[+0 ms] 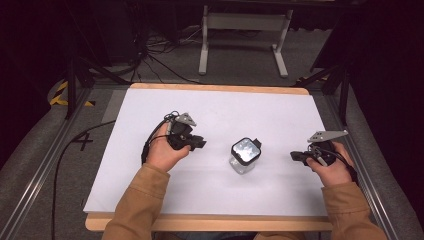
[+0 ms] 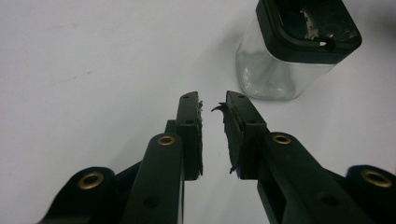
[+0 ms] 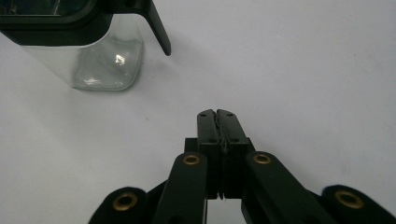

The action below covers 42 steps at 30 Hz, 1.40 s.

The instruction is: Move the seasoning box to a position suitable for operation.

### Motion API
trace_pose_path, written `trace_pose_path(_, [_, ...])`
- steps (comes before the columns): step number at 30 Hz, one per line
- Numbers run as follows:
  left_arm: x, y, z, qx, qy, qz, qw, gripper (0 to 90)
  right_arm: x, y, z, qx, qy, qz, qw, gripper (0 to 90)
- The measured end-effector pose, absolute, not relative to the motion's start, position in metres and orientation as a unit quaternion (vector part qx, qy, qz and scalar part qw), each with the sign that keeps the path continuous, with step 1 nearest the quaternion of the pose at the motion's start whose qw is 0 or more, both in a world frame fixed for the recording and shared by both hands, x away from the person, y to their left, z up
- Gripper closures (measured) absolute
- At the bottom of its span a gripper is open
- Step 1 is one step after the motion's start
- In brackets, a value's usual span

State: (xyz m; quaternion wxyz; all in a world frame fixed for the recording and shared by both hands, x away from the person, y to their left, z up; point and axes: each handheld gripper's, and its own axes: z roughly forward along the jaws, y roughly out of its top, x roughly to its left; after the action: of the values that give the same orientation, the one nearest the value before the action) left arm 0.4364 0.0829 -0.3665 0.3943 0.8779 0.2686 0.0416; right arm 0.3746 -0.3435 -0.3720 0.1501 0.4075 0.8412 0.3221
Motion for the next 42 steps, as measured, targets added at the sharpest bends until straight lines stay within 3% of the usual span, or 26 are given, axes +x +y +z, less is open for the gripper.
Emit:
trace_pose_path(27, [0.454,0.012,-0.398,0.876,0.254,0.015,0.41,82.7,0.359,-0.344,-0.385,0.416,0.839,0.319,0.146,90.0])
trace_pose_path(42, [0.452,0.001,-0.409,0.888,0.242,0.01,0.391,84.3,0.359,-0.338,-0.389,0.407,0.844,0.319,0.142,90.0])
